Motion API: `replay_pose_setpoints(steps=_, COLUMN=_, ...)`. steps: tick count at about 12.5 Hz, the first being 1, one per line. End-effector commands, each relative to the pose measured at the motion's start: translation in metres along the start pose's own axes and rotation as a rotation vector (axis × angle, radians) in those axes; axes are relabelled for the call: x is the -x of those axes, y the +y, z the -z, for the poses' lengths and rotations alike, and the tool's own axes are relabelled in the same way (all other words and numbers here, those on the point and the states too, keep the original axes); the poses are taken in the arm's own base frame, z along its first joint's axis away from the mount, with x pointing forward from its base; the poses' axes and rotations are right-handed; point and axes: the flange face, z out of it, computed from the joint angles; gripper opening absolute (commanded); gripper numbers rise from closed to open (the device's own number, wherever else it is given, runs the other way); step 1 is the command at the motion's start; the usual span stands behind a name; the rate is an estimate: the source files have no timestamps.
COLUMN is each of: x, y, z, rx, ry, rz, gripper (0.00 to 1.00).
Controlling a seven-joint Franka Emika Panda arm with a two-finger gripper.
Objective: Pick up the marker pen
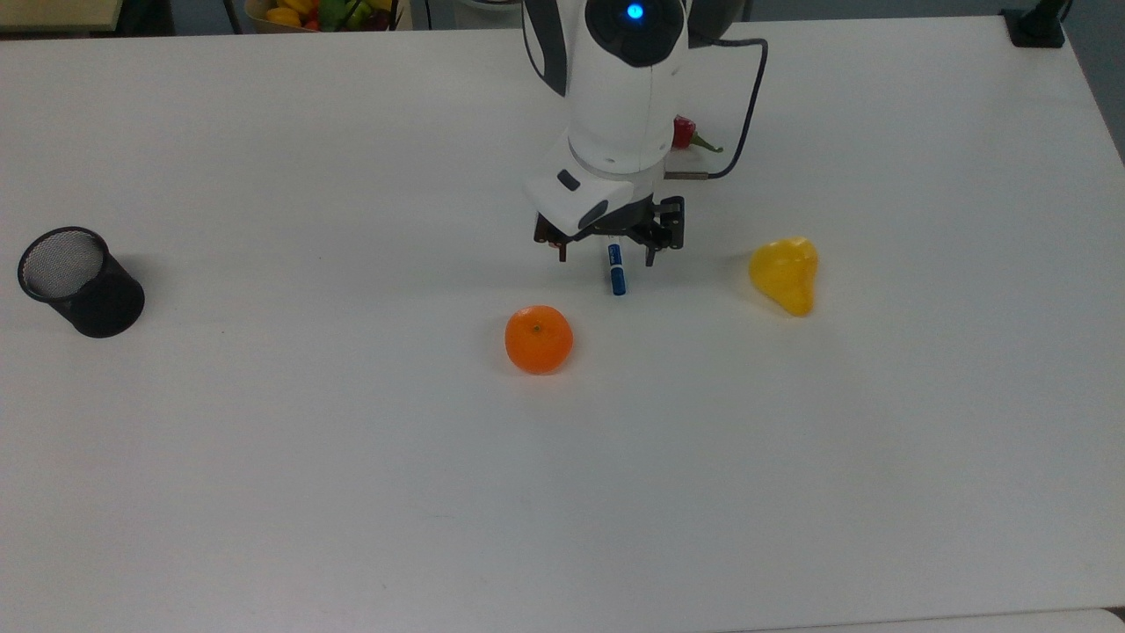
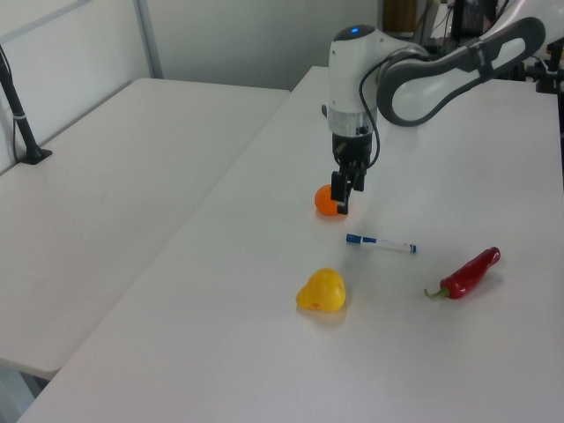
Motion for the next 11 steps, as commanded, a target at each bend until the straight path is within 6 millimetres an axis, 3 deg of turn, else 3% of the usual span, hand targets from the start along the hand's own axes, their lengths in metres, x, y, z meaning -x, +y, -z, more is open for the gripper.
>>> replay_pose_setpoints(steps=1, x=0.016, y=0.044, z=0.063, rx=0.054, ry=-0.025, rz=-0.049, gripper=1.00)
replay_pose_setpoints(steps=4, x=0.044, y=0.057, z=0.110, rx=0.070, ry=-0.093, rz=-0.070, gripper=1.00)
replay_pose_setpoints(steps=7, x=0.092, y=0.085, z=0.192, rx=0.008, ry=-0.123, rz=-0.003, gripper=1.00)
replay_pose_setpoints(steps=11, x=0.145, y=0.092, z=0.232, rx=0.001, ry=-0.054, rz=-0.016, gripper=1.00)
